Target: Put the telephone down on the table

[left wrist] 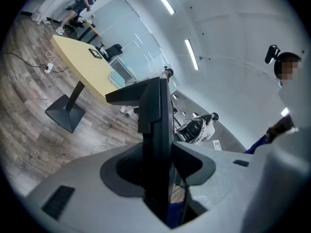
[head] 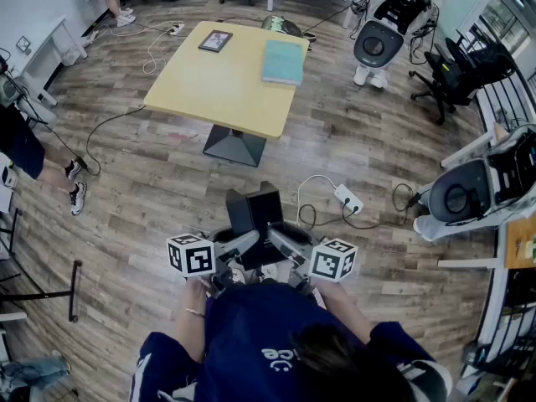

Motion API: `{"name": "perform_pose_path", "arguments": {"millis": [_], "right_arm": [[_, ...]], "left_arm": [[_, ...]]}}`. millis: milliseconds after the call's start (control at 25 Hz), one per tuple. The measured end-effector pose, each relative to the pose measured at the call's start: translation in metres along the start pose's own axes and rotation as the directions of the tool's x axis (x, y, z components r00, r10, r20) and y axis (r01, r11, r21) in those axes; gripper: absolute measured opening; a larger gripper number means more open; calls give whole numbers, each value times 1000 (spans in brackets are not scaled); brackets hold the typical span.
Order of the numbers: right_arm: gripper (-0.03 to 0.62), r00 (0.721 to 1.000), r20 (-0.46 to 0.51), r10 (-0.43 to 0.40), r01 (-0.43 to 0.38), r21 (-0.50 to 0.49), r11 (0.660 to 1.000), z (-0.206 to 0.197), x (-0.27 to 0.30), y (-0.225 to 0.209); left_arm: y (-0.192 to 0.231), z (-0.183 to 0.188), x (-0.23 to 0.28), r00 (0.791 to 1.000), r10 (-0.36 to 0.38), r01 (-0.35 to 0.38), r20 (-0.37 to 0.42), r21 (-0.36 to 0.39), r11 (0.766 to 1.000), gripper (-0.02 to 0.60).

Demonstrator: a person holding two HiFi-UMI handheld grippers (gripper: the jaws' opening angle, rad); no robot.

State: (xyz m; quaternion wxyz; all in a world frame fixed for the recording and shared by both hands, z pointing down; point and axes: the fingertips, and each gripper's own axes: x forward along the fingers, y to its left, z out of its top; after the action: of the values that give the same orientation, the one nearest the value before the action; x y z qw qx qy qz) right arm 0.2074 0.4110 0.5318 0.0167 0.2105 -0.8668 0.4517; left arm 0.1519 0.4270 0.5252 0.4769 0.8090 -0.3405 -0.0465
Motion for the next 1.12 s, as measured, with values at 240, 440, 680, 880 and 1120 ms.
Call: {"name": "perform_pose_path", "arguments": {"millis": [240,440,680,880,1120], "right_arm": [[221,998,-40,38,-39,-25,999,7,1,-8],[222,995,-83,50,-52,-21,998,11,-4,-14],[225,996,-74,45,-48,-40,998,30,11,-24],[222,999,-44,9,-10,-29,1000,51,28,-37],[222,1000,-17,-18,18,-23,1000,79,64,-46]], "left_arm": [[2,1,8,998,26,-26,56,3,1000,189],[1,-2,17,995,44,-42,85,-25,999,189],[12,20,27,994,33,-33,101,-5,999,190],[28,46,39,998,9,-9,67,-3,1000,190],[53,87,44,999,-16,16,34,-2,1000,190]]}}
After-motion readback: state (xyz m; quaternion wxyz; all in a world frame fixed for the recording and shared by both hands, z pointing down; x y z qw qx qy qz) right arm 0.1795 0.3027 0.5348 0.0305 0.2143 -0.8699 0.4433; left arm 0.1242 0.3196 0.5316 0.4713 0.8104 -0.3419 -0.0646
